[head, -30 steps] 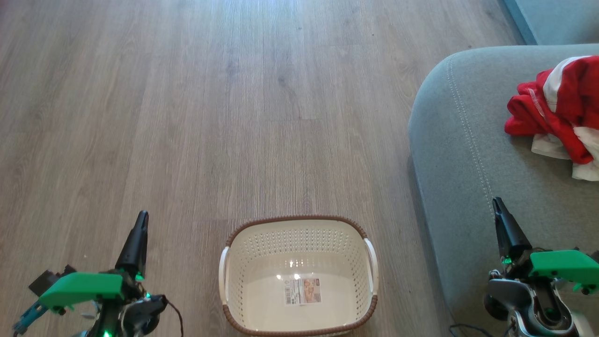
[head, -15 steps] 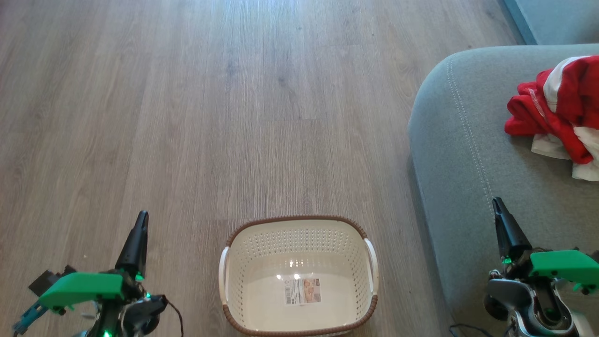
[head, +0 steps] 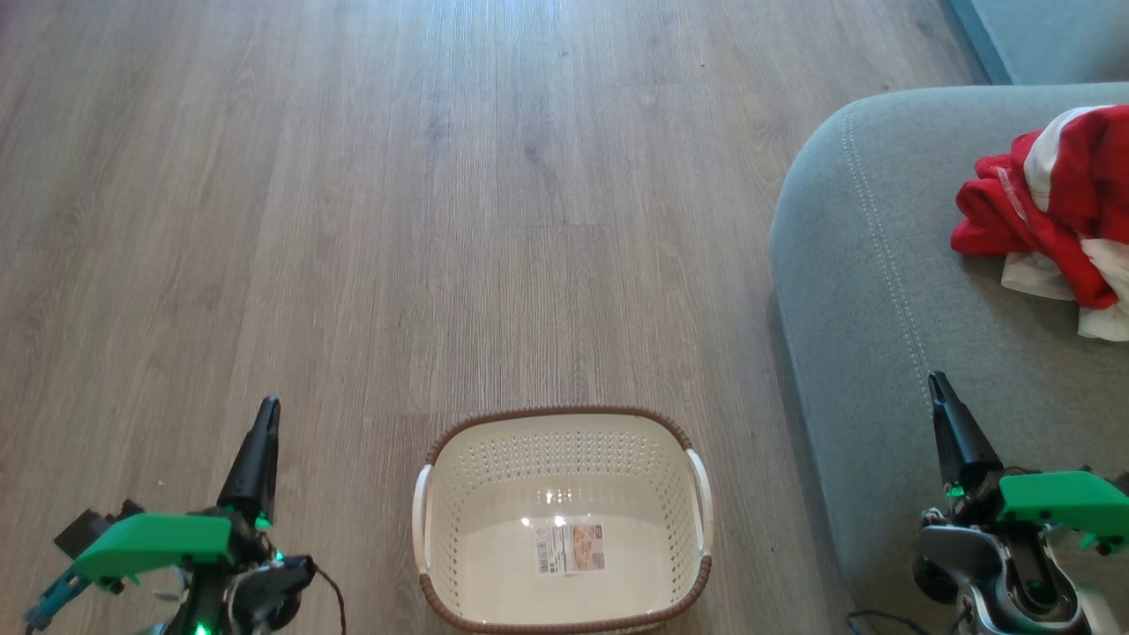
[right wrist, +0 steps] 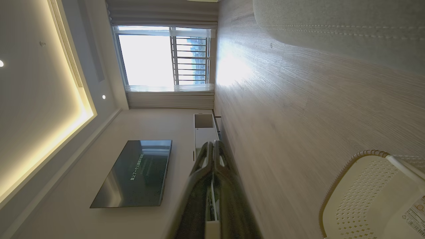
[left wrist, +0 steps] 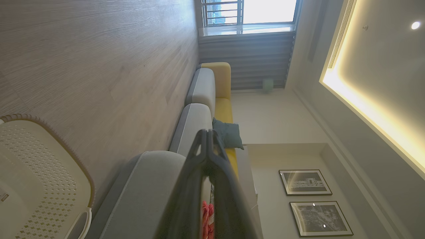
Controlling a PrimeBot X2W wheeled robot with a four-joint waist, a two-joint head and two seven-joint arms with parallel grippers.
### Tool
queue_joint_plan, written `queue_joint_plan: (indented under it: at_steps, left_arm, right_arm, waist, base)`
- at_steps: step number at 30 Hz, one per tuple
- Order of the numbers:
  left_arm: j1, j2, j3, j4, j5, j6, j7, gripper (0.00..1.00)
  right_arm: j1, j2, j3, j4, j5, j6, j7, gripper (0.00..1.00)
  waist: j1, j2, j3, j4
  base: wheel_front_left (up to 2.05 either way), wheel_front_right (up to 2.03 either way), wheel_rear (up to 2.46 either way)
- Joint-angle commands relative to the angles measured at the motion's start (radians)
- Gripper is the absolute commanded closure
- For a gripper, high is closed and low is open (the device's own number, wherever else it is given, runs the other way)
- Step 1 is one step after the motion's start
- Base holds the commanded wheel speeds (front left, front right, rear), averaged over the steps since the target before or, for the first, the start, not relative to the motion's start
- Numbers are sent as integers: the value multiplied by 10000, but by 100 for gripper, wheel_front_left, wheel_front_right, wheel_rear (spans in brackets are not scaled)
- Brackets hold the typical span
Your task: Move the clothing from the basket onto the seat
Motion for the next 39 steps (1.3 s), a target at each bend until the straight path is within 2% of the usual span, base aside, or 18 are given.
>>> queue_joint_plan:
  at_steps: [1,39]
  left_arm:
    - [-470,75,395,-320,-49,-90,76,100]
    - [-470,71,400,-320,-45,-90,80,100]
  right_arm:
    - [-373,-31,169,-389,58,0,62,100]
    - [-373,-31,171,-389,59,0,61,100]
  waist:
    - [0,0,0,0]
    - [0,0,0,0]
  base:
    - [0,0,0]
    - [0,0,0]
